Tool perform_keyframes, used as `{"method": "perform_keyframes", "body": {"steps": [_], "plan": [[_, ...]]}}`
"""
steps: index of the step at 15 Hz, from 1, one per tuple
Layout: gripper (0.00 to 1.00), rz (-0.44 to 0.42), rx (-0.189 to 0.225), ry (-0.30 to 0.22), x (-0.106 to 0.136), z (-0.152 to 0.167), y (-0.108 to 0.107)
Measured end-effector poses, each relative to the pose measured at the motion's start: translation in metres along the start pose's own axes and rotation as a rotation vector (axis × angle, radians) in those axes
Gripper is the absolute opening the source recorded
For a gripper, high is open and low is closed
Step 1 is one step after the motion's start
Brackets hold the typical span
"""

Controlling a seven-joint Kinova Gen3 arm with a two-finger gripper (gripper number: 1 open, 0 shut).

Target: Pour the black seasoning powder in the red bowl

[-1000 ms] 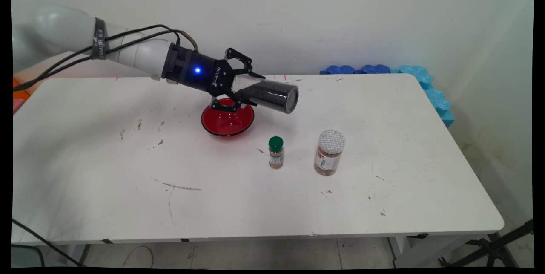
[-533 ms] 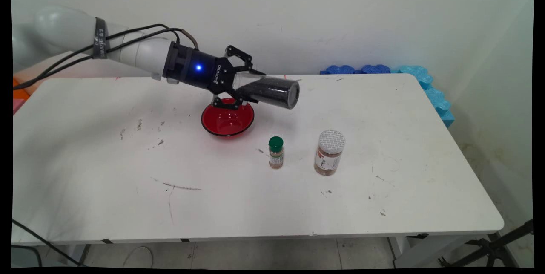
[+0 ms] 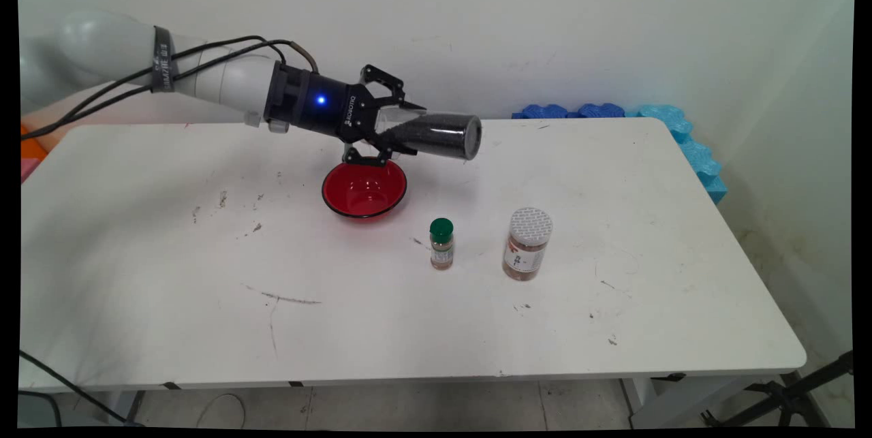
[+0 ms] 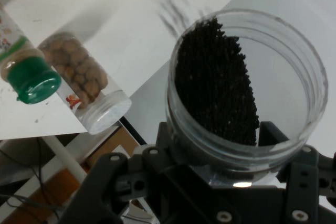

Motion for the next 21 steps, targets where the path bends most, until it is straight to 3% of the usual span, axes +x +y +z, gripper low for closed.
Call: {"method": "perform_keyframes", "body": {"steps": [21], "plan": [[0.0,-0.092,-0.049,0.016,0.0024,-0.0033,-0.0002]]}}
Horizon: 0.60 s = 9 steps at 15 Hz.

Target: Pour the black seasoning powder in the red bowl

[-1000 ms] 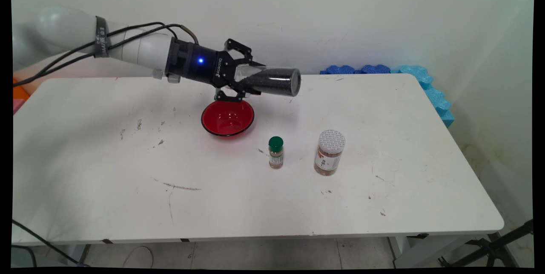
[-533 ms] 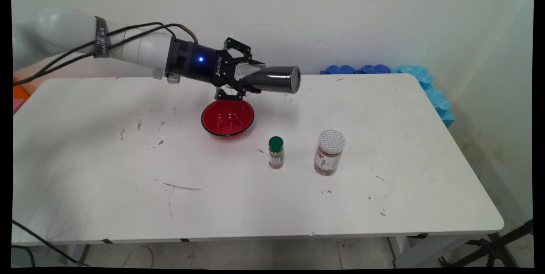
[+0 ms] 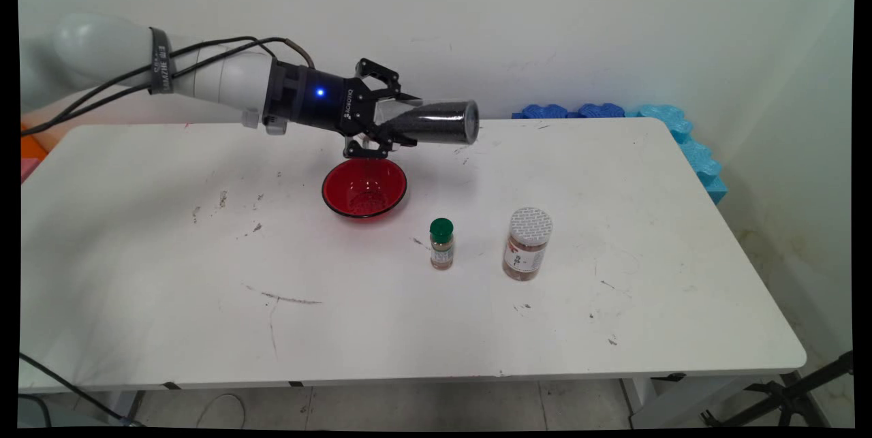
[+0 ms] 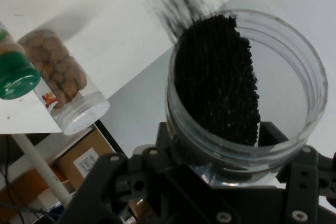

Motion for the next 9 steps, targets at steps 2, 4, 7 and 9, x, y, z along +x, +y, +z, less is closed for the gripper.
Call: {"method": "perform_keyframes", "body": {"steps": [2,4,7,9], "plan": [[0.0,-0.005,-0.004,0.0,0.0006,-0.0003,-0.0008],[0.0,-0.009,-0.007,-0.001,0.0012,-0.0006,-0.0017],[0.0,-0.013,-0.009,-0.001,0.0032,-0.0018,-0.0042],[0.0,-0.013,-0.009,0.0,0.0047,-0.0025,-0.006]]}}
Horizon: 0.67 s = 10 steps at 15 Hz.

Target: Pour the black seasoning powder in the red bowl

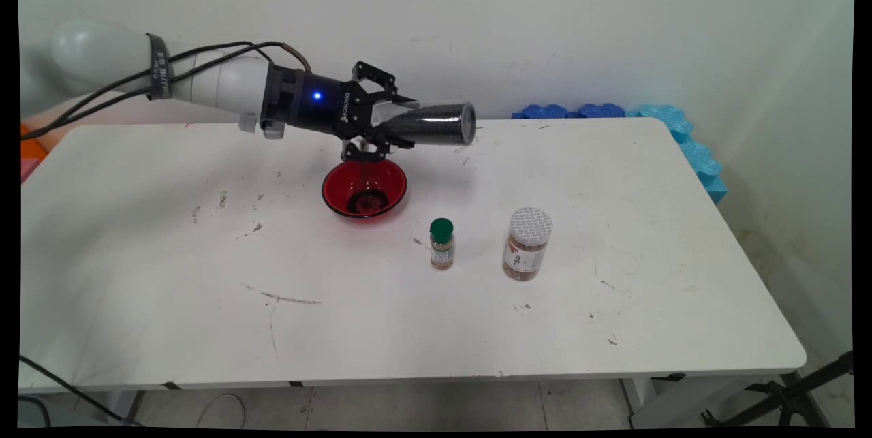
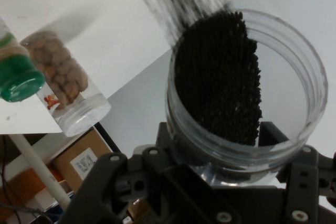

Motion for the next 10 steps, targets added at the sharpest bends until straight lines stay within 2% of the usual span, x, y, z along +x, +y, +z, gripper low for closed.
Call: {"method": "perform_keyframes", "body": {"steps": [10], "plan": [[0.0,-0.005,-0.006,0.006,0.0049,-0.0001,-0.0035]]}}
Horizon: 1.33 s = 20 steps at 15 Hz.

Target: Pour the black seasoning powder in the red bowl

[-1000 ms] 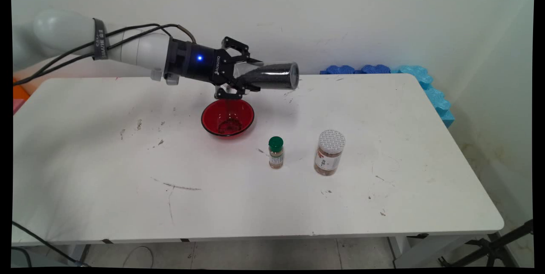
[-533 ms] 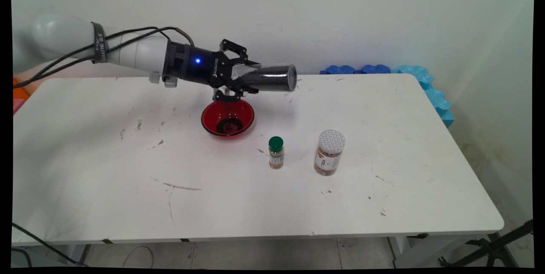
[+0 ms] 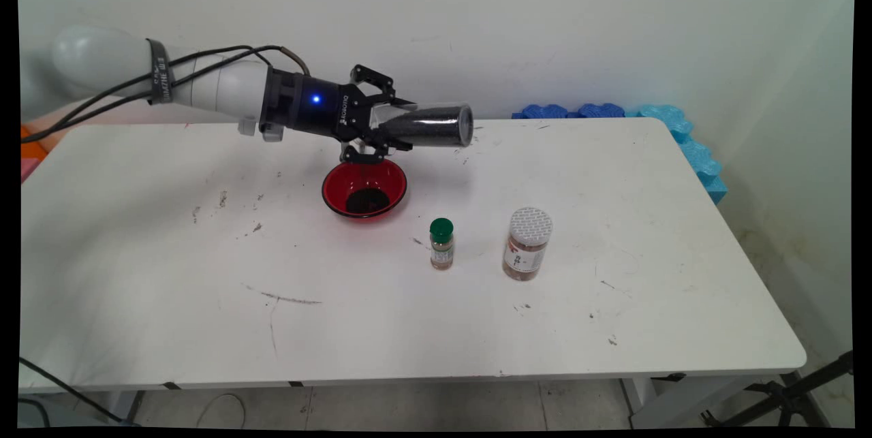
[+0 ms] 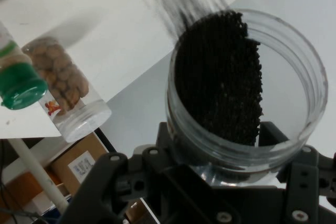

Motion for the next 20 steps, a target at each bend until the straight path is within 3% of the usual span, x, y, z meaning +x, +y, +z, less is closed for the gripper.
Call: {"method": "perform_keyframes", "body": {"steps": [20], "plan": [[0.0,-0.038,-0.029,0.011,0.015,-0.001,-0.007]]}}
